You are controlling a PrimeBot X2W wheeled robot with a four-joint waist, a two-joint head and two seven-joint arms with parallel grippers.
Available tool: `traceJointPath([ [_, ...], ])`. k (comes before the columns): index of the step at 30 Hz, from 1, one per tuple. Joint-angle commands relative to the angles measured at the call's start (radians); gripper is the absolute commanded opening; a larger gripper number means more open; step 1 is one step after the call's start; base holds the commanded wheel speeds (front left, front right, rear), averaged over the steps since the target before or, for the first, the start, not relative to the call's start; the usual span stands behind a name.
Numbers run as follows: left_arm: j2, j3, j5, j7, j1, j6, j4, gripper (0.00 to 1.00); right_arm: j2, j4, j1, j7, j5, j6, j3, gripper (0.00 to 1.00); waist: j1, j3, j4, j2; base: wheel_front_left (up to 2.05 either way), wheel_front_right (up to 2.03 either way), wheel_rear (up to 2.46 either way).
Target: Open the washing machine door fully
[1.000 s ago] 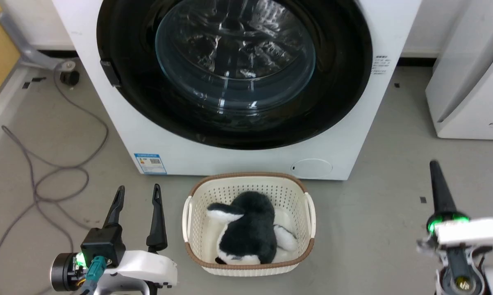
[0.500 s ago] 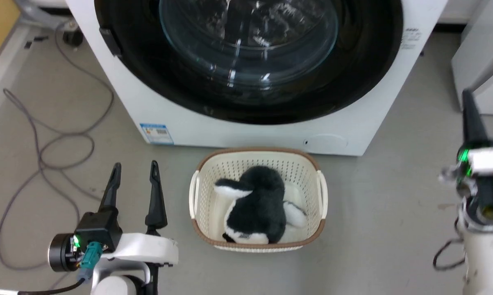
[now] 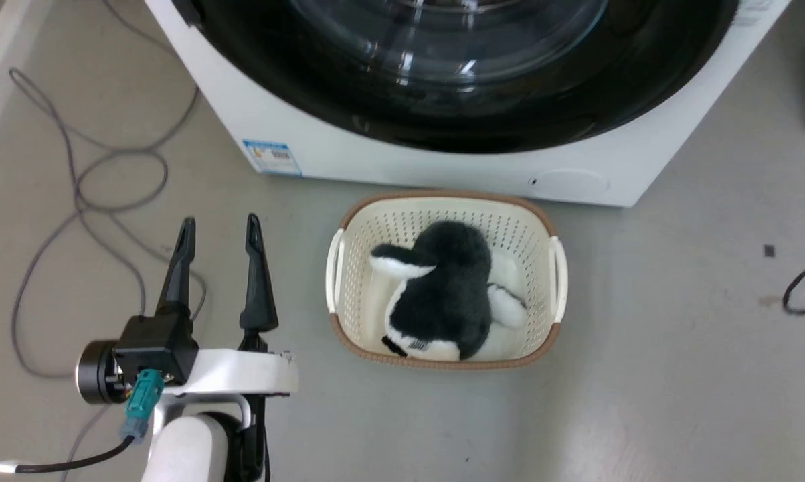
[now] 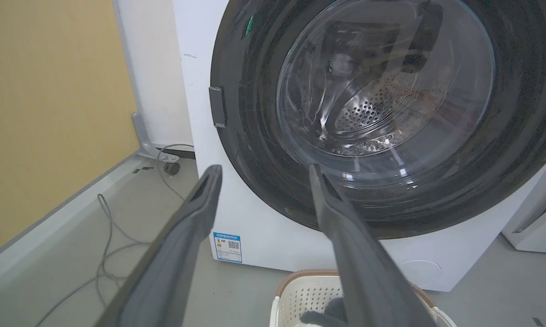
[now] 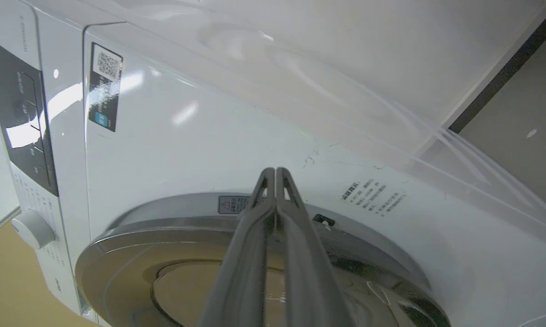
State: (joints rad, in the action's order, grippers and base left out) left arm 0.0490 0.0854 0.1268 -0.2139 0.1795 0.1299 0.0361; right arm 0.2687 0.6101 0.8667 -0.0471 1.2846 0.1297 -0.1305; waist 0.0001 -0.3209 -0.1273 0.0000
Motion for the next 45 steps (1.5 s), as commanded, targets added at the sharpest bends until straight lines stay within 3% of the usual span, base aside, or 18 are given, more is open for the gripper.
traceJointPath([
  [1, 0.001, 0.002, 0.006, -0.012, 0.022, 0.005, 0.007, 1.0, 0.016, 0.029, 0.047, 0.007, 0.021, 0.001, 0.008, 0.0, -0.0001, -0.025, -0.014, 0.0, 0.0, 0.0, 0.0],
  [8, 0.001, -0.001, 0.007, -0.027, 0.056, 0.006, 0.012, 1.0, 0.065, 0.135, 0.189, 0.077, 0.066, 0.001, 0.063, 0.0, -0.0001, -0.076, -0.031, 0.0, 0.0, 0.0, 0.0],
  [18, 0.001, 0.023, 0.027, -0.048, 0.085, 0.026, 0.013, 1.0, 0.108, 0.18, 0.313, 0.281, 0.17, 0.001, 0.161, 0.0, -0.0001, -0.125, -0.055, 0.0, 0.0, 0.0, 0.0],
  [31, 0.001, 0.02, 0.028, -0.048, 0.076, 0.023, -0.006, 1.0, 0.116, 0.124, 0.223, 0.44, 0.179, 0.001, 0.249, 0.0, -0.0001, -0.091, -0.057, 0.0, 0.0, 0.0, 0.0],
  [45, 0.001, 0.005, 0.016, -0.048, 0.044, 0.015, -0.027, 1.0, 0.095, 0.031, 0.073, 0.498, 0.207, 0.001, 0.305, 0.0, -0.0001, -0.026, -0.032, 0.0, 0.0, 0.0, 0.0],
])
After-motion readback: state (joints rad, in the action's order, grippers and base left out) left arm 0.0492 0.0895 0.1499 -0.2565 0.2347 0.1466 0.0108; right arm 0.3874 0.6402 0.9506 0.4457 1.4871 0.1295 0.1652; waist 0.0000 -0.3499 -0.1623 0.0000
